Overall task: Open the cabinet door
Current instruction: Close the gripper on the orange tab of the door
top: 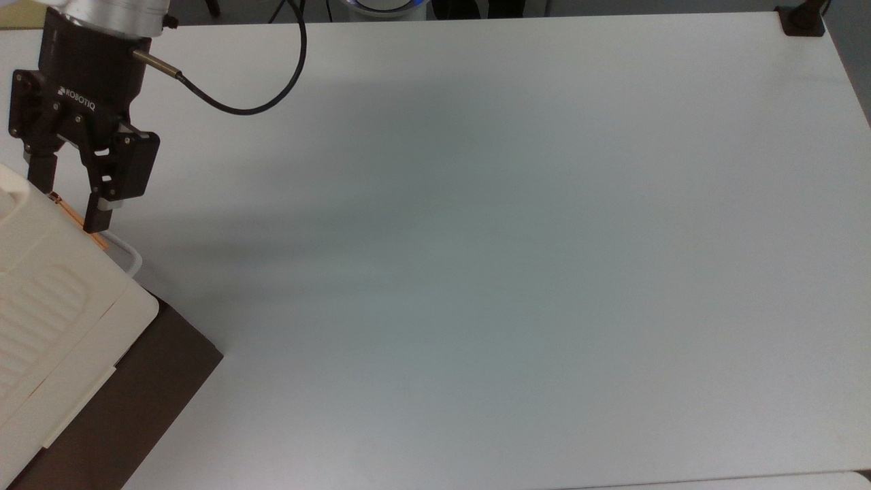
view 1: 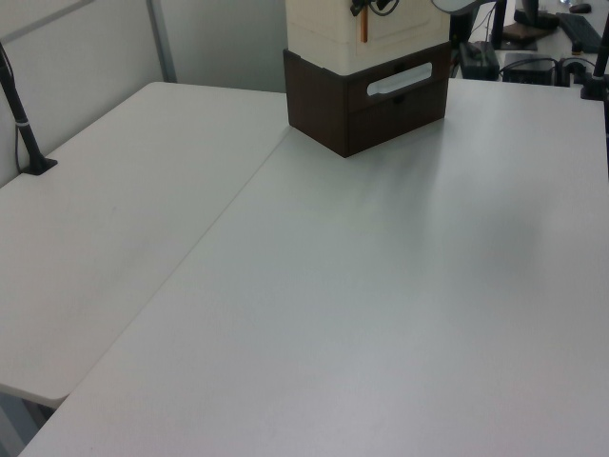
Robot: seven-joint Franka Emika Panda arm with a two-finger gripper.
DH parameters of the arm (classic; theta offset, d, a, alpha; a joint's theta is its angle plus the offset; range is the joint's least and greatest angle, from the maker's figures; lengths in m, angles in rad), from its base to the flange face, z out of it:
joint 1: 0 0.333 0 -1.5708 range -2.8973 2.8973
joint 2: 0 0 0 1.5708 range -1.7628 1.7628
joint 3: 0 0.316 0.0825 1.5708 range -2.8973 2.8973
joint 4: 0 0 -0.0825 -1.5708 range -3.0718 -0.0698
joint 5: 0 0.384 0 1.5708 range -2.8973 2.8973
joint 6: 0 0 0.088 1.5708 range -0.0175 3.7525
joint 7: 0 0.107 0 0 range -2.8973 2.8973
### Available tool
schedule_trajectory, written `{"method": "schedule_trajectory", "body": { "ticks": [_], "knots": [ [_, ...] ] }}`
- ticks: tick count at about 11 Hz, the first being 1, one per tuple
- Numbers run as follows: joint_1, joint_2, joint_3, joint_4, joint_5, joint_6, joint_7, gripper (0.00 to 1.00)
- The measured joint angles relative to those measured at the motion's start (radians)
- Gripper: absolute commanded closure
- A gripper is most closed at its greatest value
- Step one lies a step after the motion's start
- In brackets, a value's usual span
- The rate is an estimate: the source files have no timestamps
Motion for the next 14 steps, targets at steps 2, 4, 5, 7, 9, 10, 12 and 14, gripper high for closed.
{"method": "schedule_trajectory", "body": {
  "ticks": [2, 4, 5, 7, 9, 10, 12, 14],
  "knots": [
    [0.001, 0.0, 0.002, 0.0, 0.0, 0.0, 0.0, 0.63],
    [0.002, 0.0, 0.005, 0.0, -0.009, 0.0, 0.0, 0.67],
    [0.002, 0.0, 0.006, 0.0, -0.02, 0.0, 0.0, 0.71],
    [0.001, 0.0, 0.005, 0.0, -0.032, 0.0, 0.0, 0.8],
    [0.0, 0.0, 0.005, -0.001, -0.038, -0.001, 0.0, 0.81],
    [0.001, 0.0, 0.006, -0.001, -0.039, -0.001, -0.001, 0.81],
    [0.002, -0.001, 0.006, -0.001, -0.041, -0.004, -0.004, 0.85],
    [0.006, -0.001, 0.011, 0.001, -0.04, -0.049, -0.006, 0.85]
  ]
}}
